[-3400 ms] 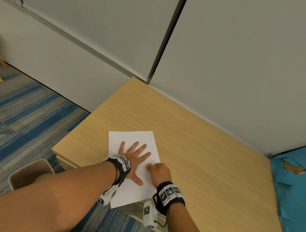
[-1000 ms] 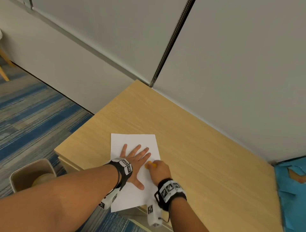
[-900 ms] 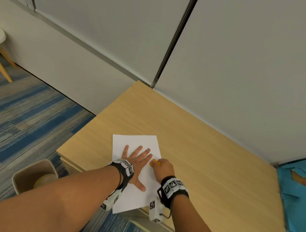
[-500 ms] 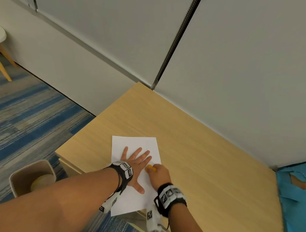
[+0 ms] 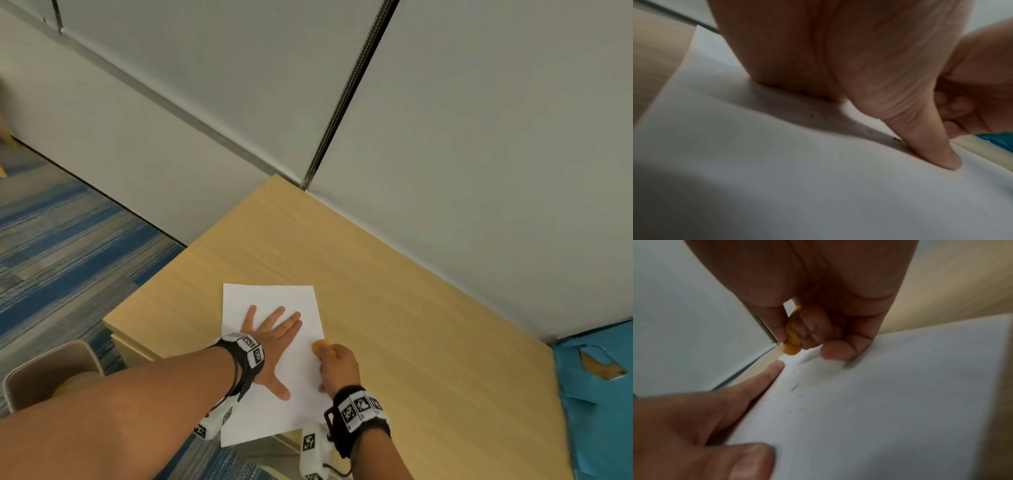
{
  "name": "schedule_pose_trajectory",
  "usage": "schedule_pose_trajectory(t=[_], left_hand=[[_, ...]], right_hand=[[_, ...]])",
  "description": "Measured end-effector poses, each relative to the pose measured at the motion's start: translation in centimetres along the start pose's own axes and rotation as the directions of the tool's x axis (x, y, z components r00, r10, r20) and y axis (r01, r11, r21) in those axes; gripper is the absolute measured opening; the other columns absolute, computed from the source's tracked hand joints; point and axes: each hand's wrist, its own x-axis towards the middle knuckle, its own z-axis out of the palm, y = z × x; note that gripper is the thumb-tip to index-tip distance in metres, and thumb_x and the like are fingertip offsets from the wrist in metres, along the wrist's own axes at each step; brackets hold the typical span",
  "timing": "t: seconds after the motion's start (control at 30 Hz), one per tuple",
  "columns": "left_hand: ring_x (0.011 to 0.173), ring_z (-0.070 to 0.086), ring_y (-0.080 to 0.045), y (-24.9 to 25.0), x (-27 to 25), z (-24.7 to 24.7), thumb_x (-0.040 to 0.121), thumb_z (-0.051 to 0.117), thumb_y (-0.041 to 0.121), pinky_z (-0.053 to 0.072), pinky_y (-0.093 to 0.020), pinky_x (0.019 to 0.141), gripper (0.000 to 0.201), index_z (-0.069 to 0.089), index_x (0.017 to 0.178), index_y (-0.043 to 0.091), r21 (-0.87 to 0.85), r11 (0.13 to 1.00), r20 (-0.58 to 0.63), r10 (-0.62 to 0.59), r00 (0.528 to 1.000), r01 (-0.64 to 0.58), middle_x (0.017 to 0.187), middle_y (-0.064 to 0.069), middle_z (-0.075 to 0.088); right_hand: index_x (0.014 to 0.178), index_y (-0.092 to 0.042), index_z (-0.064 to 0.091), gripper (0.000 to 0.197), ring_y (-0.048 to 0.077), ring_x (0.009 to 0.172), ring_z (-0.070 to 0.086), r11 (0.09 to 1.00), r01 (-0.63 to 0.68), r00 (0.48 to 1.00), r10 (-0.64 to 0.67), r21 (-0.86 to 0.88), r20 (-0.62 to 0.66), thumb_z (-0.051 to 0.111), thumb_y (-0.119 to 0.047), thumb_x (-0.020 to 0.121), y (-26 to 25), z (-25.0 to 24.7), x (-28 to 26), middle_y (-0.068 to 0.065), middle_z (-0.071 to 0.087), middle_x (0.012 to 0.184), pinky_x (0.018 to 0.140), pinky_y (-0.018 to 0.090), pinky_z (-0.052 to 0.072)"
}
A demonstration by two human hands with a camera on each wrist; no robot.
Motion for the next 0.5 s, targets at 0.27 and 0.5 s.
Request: schedule_pose_trajectory(t=[0.27, 0.5], left_hand=[[0.147, -0.041, -0.021, -1.1, -0.5, -1.9, 0.066, 0.067, 0.088, -0.03, -0.07, 0.107, 0.142, -0.022, 0.161, 0.029, 0.206, 0.945, 0.097, 0.237, 0.967, -0.253, 0.163, 0.014, -0.036], [0.155, -0.028, -0.024, -3.7, -2.8, -2.2, 0.086, 0.049, 0.083, -0.013, -0.064, 0.122, 0.114, -0.015, 0.163, 0.029, -0.019, 1.0, -0.005, -0.019, 1.0, 0.019, 0.168, 0.006, -0.031]], right_hand=[[0.071, -0.01, 0.048, 0.039, 0.018, 0.041, 0.038, 0.967, -0.016, 0.998, -0.001, 0.254, 0.068, 0.059, -0.032, 0.102, 3.6, -2.2, -3.4, 0.004, 0.049, 0.05, 0.046, 0.025, 0.032], [0.084, -0.013, 0.056, 0.027, 0.019, 0.047, 0.051, 0.945, -0.064, 0.991, 0.023, 0.319, 0.128, 0.056, -0.032, 0.104, 4.5, -1.1, -5.1, 0.014, 0.07, 0.07, 0.044, 0.023, 0.034]])
